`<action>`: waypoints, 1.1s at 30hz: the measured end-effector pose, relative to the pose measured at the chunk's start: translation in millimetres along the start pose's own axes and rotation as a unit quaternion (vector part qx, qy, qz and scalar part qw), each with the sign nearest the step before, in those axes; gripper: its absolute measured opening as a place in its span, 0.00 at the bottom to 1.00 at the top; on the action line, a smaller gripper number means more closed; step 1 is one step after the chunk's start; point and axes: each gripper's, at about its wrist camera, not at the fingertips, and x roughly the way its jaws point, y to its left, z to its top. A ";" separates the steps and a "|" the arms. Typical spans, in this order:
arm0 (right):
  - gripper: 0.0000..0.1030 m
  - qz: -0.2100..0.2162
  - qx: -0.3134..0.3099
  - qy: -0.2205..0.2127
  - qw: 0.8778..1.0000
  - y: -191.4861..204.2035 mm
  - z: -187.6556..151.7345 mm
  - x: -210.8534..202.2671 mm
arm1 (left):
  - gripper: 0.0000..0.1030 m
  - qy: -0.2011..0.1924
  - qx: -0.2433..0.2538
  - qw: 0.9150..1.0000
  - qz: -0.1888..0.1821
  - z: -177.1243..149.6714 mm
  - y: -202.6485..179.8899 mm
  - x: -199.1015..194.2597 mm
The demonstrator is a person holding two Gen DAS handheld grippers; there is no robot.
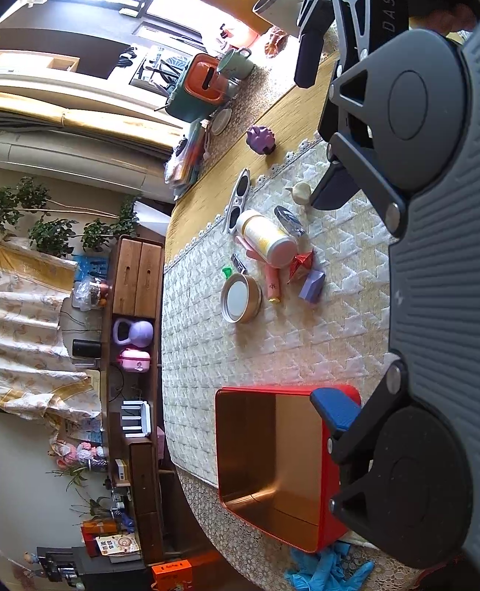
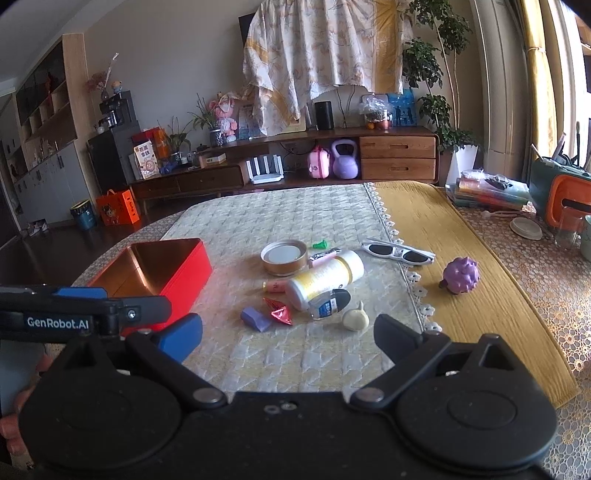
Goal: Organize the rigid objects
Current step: 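Close the left gripper on the lavender block while the right gripper grasps the cream bulb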
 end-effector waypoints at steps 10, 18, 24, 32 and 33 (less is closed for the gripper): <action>0.88 -0.001 -0.021 0.044 0.999 -35.0 0.7 44.5 | 1.00 0.027 0.036 0.999 0.001 3.3 -7.9 57.8; 0.82 -0.017 -0.060 0.084 0.994 -61.0 -0.2 87.8 | 1.00 0.047 0.076 0.996 -0.001 -3.5 -22.2 108.8; 0.74 -0.012 -0.057 0.109 0.992 -75.5 2.0 117.3 | 0.99 0.061 0.082 0.995 0.005 -8.5 -21.0 139.5; 0.60 0.004 -0.064 0.119 0.991 -73.5 6.7 137.0 | 0.79 0.073 0.100 0.992 0.011 -13.1 -20.1 163.2; 0.58 0.003 -0.066 0.120 0.991 -72.6 6.8 139.4 | 0.79 0.071 0.101 0.992 0.010 -13.3 -20.1 163.7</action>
